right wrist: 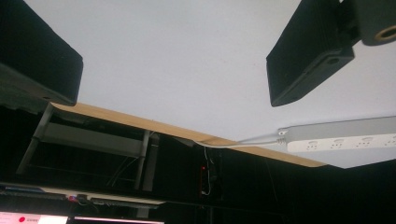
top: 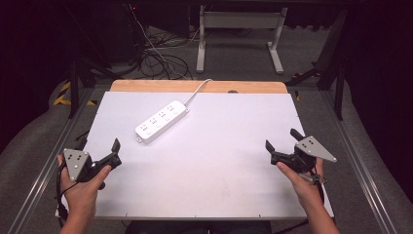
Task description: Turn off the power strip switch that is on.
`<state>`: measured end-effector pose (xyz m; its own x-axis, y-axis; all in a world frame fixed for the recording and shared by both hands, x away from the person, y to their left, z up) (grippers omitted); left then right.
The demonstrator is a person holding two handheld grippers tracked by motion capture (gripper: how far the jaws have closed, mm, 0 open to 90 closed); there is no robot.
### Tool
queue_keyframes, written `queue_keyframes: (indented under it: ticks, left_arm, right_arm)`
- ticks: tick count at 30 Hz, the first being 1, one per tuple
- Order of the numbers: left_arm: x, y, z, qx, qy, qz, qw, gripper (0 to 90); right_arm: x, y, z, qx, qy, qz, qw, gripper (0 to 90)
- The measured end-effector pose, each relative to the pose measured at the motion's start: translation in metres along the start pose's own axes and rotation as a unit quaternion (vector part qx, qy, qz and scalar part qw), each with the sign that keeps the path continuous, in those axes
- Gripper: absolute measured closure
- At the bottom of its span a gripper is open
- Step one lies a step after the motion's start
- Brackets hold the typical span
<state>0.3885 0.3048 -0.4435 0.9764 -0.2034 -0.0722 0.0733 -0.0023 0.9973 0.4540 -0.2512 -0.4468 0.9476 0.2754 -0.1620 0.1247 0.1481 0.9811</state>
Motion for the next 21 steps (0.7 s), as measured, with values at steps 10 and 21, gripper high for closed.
queue_keyframes:
  ticks: [10, 21]
  left_arm:
    - [0.0024, 0.0003, 0.0019, 0.001, -0.006, 0.001, 1.0000, 2.4]
    - [0.0027, 0.0009, 0.0021, -0.005, -0.003, 0.001, 1.0000, 13.5]
  right_arm:
    - [-0.0021, -0.0004, 0.0007, 0.001, -0.001, 0.000, 1.0000, 4.2]
    - [-0.0022, -0.0005, 0.0010, 0.002, 0.000, 0.000, 1.0000, 4.4]
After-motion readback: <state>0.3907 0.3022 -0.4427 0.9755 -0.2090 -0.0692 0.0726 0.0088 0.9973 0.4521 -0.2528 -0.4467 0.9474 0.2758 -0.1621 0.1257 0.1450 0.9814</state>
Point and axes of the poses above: each handheld gripper's, and its own axes: x roughly forward along the jaws, y roughly out of its top, z roughly to its right, the point moved 1 cm from there along x, roughly forward along the jaws, and after that the axes turned 9 degrees about -y, right-handed, at the moved point
